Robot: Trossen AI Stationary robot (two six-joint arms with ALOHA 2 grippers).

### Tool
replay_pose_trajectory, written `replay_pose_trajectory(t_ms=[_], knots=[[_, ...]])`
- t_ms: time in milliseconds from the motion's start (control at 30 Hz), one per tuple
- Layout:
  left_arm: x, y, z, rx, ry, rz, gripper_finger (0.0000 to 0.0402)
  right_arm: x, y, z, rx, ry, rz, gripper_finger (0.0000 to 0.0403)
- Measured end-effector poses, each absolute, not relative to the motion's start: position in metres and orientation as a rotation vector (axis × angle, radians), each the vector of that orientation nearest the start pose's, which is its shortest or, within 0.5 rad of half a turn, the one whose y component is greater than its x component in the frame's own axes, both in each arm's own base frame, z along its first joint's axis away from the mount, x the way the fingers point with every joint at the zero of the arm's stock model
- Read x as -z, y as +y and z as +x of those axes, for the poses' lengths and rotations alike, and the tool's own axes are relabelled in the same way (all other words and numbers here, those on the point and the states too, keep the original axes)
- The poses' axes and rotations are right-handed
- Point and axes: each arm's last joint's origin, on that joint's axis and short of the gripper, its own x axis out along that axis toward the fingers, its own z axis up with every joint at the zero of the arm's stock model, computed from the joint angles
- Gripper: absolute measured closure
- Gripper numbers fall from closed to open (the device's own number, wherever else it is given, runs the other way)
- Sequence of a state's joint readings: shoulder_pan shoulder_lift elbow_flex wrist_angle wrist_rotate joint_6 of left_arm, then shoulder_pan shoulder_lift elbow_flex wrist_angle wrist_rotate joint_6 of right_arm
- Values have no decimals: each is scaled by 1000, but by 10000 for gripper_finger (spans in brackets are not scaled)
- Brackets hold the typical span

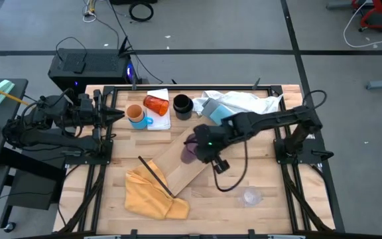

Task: Stack small to large cups/mugs on shelf
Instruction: Put the violet glass on the shelf

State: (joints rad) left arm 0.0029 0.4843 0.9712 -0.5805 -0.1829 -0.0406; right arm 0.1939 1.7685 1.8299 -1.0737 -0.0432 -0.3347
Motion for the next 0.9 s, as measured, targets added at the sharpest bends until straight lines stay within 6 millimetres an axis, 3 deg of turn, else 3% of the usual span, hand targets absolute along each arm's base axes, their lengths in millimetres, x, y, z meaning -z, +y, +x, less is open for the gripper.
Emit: replay_pose_trajectory(t_ms=[233,433,600,900], knots=[[-385,5,71,-187,90,-31,344,-350,55,392,-406,976,-419,399],[-385,5,71,-187,90,-31,345,-340,43,410,-435,976,-434,399],[-385,5,71,-187,91,-31,351,-330,45,419,-505,959,-456,399],[-385,5,71,-187,91,-30,343,-331,38,425,-483,906,-461,399]])
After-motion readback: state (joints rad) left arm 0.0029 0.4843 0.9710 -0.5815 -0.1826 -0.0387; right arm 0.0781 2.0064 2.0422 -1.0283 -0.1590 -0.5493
